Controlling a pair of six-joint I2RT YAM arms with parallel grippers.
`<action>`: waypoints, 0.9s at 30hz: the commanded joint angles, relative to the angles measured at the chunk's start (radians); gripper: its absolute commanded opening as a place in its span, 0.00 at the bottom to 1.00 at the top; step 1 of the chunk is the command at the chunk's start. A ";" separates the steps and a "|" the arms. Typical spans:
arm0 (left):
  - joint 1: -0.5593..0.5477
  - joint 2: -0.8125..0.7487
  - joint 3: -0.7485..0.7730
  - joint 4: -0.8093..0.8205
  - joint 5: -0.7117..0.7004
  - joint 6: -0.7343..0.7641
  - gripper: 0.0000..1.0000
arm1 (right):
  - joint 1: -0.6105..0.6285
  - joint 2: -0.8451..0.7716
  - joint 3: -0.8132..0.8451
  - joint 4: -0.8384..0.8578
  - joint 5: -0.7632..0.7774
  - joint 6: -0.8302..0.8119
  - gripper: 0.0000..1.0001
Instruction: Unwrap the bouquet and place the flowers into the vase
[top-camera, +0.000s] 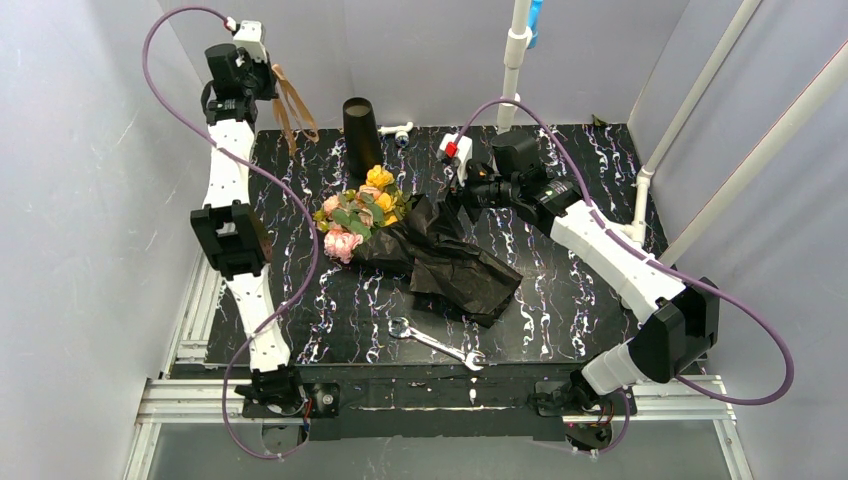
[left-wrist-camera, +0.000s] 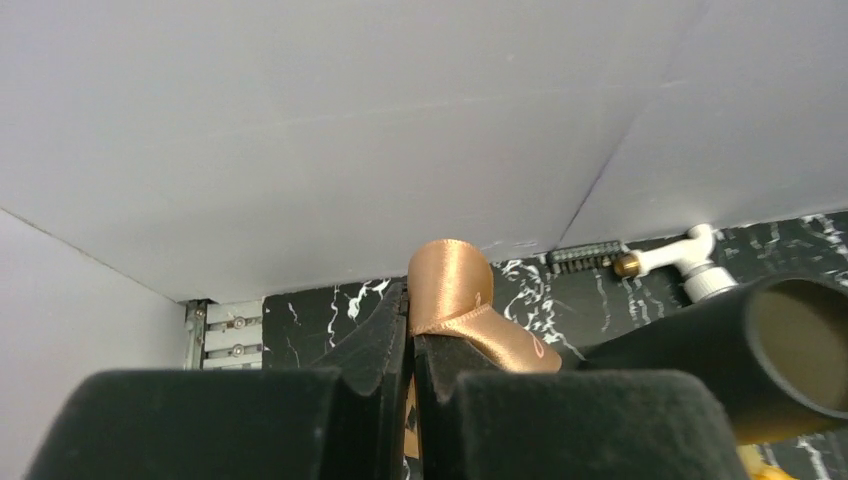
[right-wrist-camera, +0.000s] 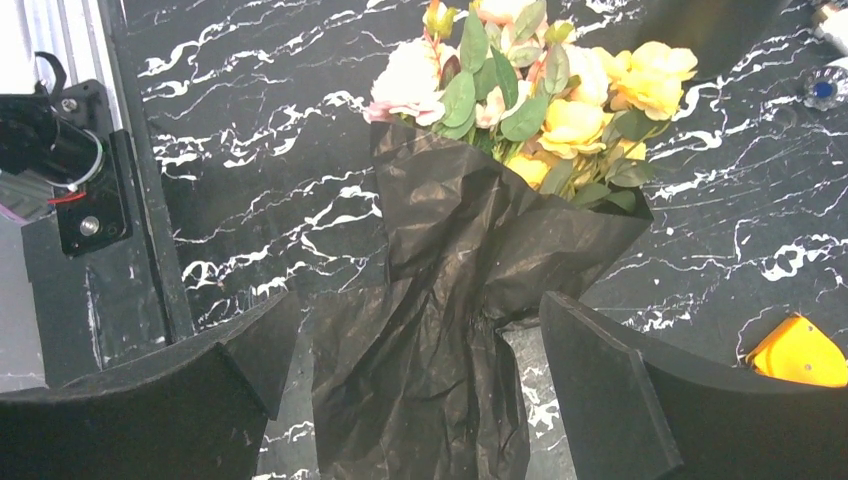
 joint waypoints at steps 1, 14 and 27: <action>0.008 0.056 0.049 0.038 -0.016 0.076 0.00 | -0.009 -0.020 0.021 -0.046 0.019 -0.029 0.98; 0.008 0.169 -0.091 -0.024 -0.068 0.239 0.23 | -0.013 -0.016 0.026 -0.160 0.074 -0.063 0.98; 0.018 -0.175 -0.259 -0.150 0.112 0.208 0.98 | -0.013 0.024 -0.015 -0.163 0.034 -0.084 0.97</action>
